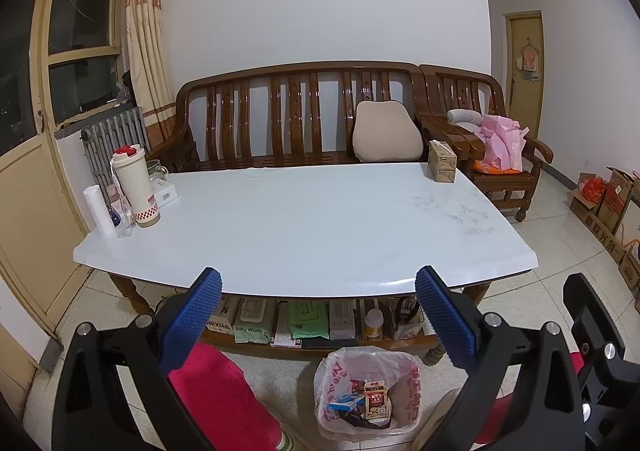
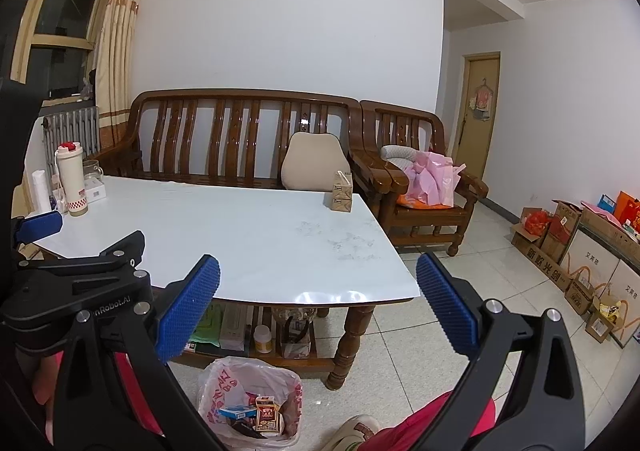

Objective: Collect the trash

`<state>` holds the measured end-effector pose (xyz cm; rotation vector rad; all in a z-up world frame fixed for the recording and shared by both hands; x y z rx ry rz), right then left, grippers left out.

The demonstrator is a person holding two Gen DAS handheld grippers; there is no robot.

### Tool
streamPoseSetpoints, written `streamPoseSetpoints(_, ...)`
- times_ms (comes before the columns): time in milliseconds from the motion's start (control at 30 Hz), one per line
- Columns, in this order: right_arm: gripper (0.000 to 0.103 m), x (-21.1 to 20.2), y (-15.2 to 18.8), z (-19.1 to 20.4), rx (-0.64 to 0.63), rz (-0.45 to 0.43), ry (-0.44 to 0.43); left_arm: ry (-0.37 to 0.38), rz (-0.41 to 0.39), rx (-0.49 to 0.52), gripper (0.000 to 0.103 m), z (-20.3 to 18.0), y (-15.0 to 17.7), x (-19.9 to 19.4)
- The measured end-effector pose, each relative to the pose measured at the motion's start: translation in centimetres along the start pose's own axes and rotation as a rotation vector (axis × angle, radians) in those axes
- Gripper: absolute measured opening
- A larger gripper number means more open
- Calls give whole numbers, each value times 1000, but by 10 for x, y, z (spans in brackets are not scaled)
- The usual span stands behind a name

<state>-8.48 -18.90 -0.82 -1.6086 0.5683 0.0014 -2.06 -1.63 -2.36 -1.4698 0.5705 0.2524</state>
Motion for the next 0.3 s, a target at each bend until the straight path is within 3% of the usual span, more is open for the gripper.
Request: streamPoseSetpoints(300, 96, 1, -1, 0, -4, -1, -1, 5, 12, -5, 95, 3, -1, 3)
Point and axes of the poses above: each gripper's, at about its wrist camera, not at the fingertips, and x roughly the way its jaws point, z to its left, y to its underside, the point moved 5 cm from there along x, roughly the way its jaws point, and after that the axes turned 8 degrees about y, right-handed, at the moved point
